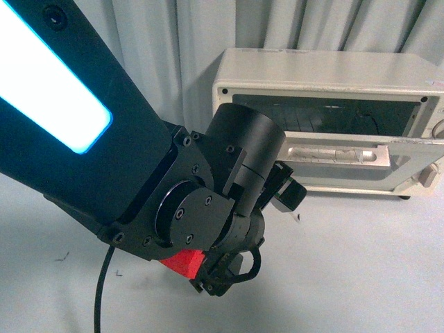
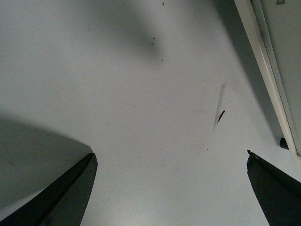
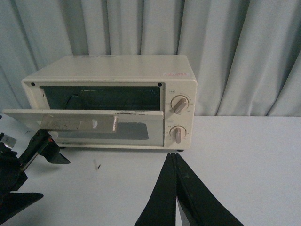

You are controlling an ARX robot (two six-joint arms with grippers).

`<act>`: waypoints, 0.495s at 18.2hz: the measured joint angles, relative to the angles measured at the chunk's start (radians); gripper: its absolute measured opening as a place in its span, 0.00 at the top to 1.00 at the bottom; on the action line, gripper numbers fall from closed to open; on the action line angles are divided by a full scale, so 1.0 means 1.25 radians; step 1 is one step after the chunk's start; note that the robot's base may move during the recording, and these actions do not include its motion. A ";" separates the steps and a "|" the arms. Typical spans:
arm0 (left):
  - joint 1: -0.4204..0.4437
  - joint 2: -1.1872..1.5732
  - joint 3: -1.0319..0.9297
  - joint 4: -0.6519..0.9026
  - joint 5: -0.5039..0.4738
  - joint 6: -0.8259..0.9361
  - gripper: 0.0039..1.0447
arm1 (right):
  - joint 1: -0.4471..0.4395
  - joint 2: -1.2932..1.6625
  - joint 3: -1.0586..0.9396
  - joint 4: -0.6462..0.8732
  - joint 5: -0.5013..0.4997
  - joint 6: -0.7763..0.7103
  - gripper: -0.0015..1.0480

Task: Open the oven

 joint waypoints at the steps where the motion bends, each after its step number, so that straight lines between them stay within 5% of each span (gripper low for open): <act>1: 0.000 0.000 0.000 0.000 0.000 0.000 0.07 | 0.000 0.000 0.000 0.001 0.000 0.000 0.98; 5: 0.000 0.000 0.000 0.000 0.000 0.000 0.07 | 0.000 0.000 0.000 0.001 0.000 0.000 0.83; 6: 0.000 0.000 0.000 0.000 0.000 0.000 0.07 | 0.000 0.000 0.000 0.001 0.000 0.000 0.72; 8: 0.000 0.000 -0.003 0.008 0.001 -0.002 0.07 | 0.000 0.000 0.000 0.001 0.000 0.000 0.31; 9: -0.001 -0.006 -0.042 0.070 0.002 -0.005 0.07 | 0.000 0.000 0.000 0.001 0.000 0.000 0.18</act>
